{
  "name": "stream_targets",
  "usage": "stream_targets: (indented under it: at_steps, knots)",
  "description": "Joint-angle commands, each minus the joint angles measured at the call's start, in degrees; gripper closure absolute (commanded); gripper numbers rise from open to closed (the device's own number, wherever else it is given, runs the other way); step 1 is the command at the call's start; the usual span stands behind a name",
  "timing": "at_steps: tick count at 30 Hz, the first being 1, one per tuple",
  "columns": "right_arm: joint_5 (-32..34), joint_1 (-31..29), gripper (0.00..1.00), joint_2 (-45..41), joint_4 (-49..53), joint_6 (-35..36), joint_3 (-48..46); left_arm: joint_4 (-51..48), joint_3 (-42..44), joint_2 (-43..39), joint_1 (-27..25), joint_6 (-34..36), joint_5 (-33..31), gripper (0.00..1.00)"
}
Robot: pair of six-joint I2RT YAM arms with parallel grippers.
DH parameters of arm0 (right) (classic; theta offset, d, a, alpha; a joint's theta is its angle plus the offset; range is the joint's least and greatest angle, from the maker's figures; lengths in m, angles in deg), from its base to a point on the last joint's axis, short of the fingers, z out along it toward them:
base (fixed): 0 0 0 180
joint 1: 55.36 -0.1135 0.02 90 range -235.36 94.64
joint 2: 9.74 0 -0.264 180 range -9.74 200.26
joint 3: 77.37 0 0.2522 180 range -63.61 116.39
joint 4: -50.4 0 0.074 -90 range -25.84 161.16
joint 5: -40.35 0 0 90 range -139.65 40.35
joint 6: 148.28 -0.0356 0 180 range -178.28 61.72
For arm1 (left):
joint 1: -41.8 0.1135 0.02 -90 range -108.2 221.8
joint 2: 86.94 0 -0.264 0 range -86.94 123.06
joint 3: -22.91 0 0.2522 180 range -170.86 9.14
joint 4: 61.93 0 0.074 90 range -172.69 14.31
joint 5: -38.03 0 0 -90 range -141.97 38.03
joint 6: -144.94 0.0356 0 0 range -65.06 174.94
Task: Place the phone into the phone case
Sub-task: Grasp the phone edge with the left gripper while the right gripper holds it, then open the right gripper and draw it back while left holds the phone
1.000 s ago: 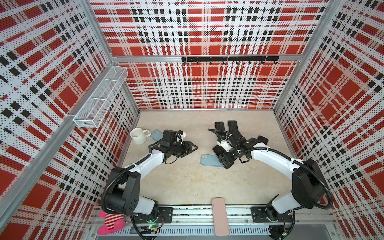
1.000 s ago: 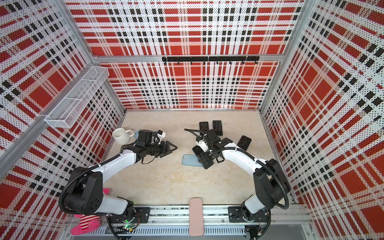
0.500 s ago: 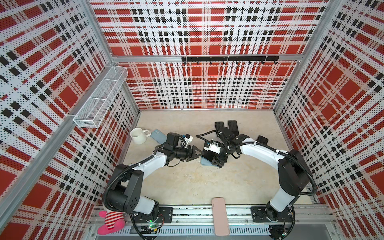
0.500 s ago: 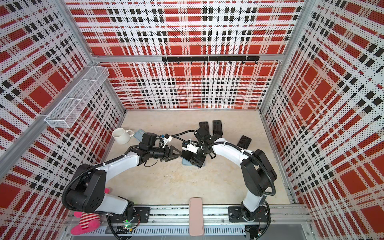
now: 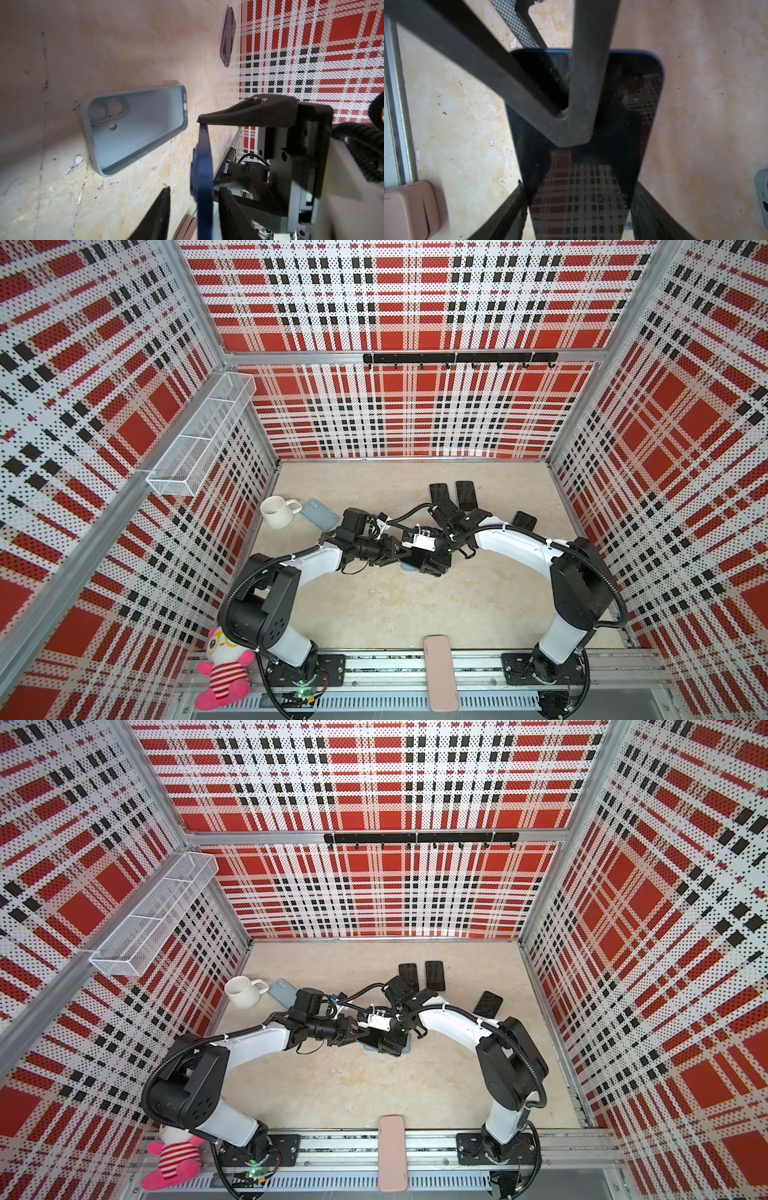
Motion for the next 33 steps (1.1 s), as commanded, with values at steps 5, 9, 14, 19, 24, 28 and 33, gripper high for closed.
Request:
stream_targets:
  at_steps: [5, 9, 14, 19, 24, 28, 33]
  knots:
    - [-0.1, -0.8, 0.56, 0.6, -0.4, 2.2, 2.5, 3.3, -1.7, 1.1, -0.9, -1.7, 0.4, 0.77]
    - [0.3, -1.0, 0.53, 0.4, -0.5, 2.2, 3.0, 4.8, -1.3, 0.6, -1.2, -2.5, 0.1, 0.84]
    - [1.4, -0.9, 0.43, 0.0, 0.1, 2.1, 3.1, 7.4, -1.0, 0.4, -1.7, -4.3, 0.0, 0.93]
    - [3.7, -0.8, 0.2, -1.9, -1.6, 1.3, 2.0, 10.6, -0.3, -0.4, -1.7, -6.6, -1.5, 0.99]
    - [6.8, 0.0, 0.0, -6.6, -6.1, -1.2, -1.6, 17.9, 2.5, -2.4, -1.7, -11.2, -3.9, 1.0]
    - [7.6, 3.4, 0.0, -12.4, -12.0, -10.2, -5.3, 21.5, 3.5, -2.5, -1.7, -12.3, -6.9, 1.0]
    - [11.6, 11.6, 0.0, -21.0, -18.6, -34.0, -11.8, 28.3, 5.0, -3.2, -2.4, -14.0, -14.2, 1.0]
